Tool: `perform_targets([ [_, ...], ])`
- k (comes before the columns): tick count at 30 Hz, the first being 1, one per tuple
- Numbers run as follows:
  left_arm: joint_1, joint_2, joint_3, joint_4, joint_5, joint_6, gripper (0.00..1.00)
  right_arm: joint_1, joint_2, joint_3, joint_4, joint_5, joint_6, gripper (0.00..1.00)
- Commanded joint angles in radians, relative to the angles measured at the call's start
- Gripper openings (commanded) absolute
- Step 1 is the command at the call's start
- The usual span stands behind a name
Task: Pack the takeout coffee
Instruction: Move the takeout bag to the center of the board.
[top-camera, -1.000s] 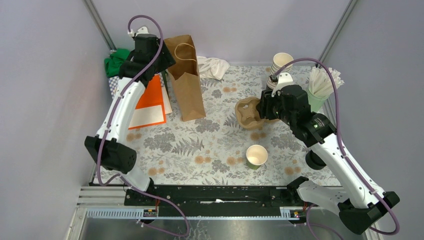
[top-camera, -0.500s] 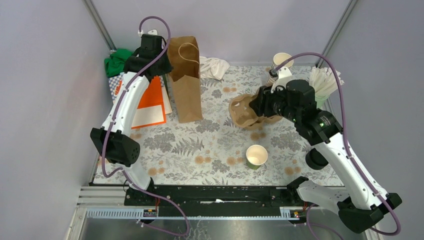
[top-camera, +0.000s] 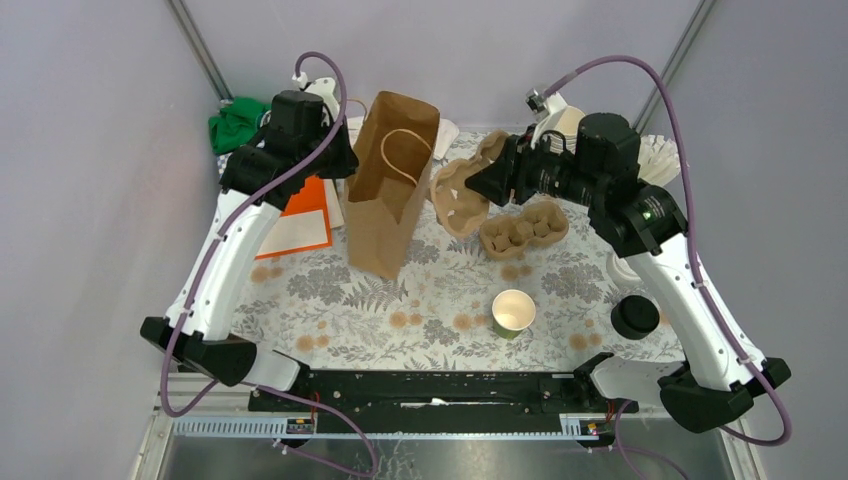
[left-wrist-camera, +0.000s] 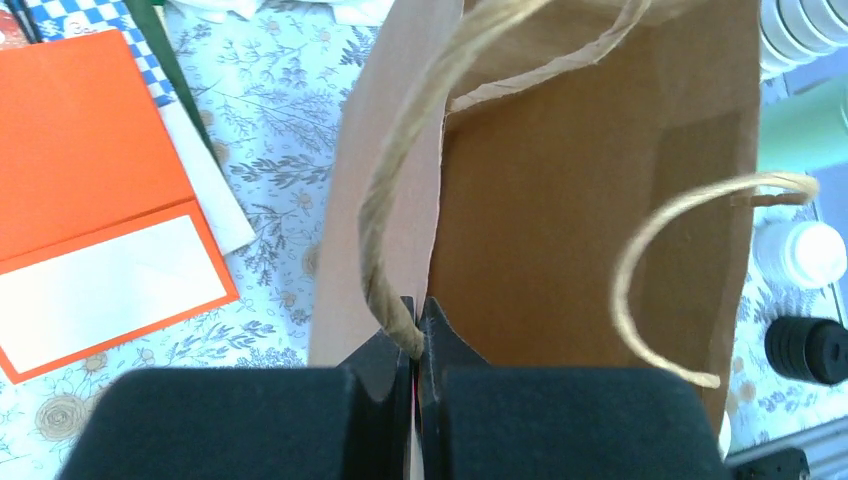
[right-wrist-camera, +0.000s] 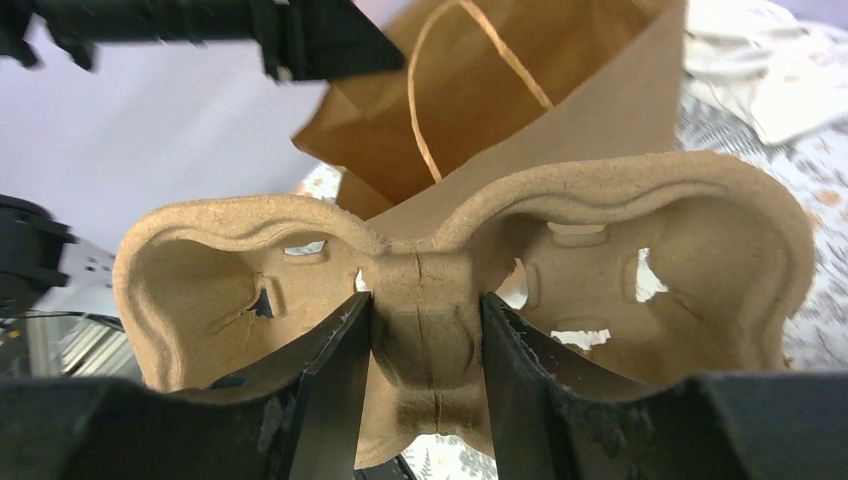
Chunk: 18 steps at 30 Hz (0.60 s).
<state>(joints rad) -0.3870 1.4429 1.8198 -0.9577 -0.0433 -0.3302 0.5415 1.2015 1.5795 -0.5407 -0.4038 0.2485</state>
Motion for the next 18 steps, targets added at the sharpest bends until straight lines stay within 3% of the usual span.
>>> perform_targets([
  [1, -0.046, -0.043, -0.039, 0.014, 0.091, 0.037, 0.00, 0.004, 0.039, 0.118, 0.091, -0.157, 0.060, 0.49],
  [10, -0.153, -0.035, -0.083, 0.016, 0.142, 0.073, 0.00, 0.004, 0.130, 0.241, 0.115, -0.268, 0.128, 0.50],
  [18, -0.176, -0.039, -0.110, 0.023, 0.243, 0.116, 0.00, 0.007, 0.186, 0.202, 0.159, -0.303, 0.172, 0.48],
])
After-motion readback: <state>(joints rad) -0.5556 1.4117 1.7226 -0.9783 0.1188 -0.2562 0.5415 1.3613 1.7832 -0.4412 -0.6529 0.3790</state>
